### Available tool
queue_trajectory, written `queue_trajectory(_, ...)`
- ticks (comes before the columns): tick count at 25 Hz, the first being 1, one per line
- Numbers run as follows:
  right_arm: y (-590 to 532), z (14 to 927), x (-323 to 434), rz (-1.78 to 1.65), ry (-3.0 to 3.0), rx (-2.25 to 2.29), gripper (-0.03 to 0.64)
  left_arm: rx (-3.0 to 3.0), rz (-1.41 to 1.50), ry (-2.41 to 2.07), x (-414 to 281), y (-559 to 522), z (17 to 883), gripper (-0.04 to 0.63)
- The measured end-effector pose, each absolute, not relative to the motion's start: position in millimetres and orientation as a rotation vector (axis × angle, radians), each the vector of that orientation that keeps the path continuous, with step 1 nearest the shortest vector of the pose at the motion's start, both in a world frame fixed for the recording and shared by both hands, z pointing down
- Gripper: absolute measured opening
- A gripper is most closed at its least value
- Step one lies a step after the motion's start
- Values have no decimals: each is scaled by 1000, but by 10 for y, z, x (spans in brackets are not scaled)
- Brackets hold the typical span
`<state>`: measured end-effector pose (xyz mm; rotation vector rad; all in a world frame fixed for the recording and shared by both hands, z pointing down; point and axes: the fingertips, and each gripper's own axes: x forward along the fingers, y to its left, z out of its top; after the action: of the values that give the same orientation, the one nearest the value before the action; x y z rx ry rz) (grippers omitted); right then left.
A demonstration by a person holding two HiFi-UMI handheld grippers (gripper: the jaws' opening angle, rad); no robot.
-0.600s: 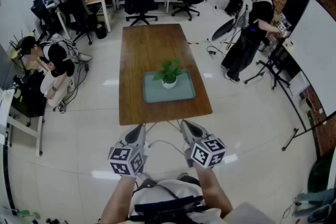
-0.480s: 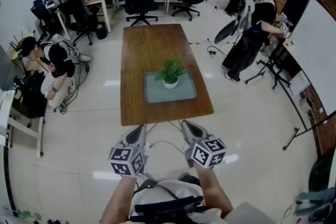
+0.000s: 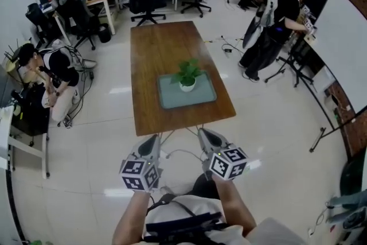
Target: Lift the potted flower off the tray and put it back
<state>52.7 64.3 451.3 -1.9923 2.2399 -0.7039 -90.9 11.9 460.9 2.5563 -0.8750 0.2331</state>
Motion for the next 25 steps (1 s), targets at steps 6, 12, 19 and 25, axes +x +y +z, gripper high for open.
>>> queue_trajectory(6, 626, 4459, 509, -673, 2206, -2019, 0, 2563, 237, -829, -901, 57, 4634, 2)
queue_trajectory(12, 393, 4451, 662, -686, 2190, -1977, 31, 2559, 234, -800, -702, -115, 4665, 0)
queue_trajectory(19, -97, 4585, 1001, -718, 2153, -2008, 33, 2578, 245, -771, -351, -453, 4650, 2)
queue_trajectory(25, -530, 4836, 1436, -782, 2102, -2092, 35, 2592, 290, -728, 99, -737, 4697, 1)
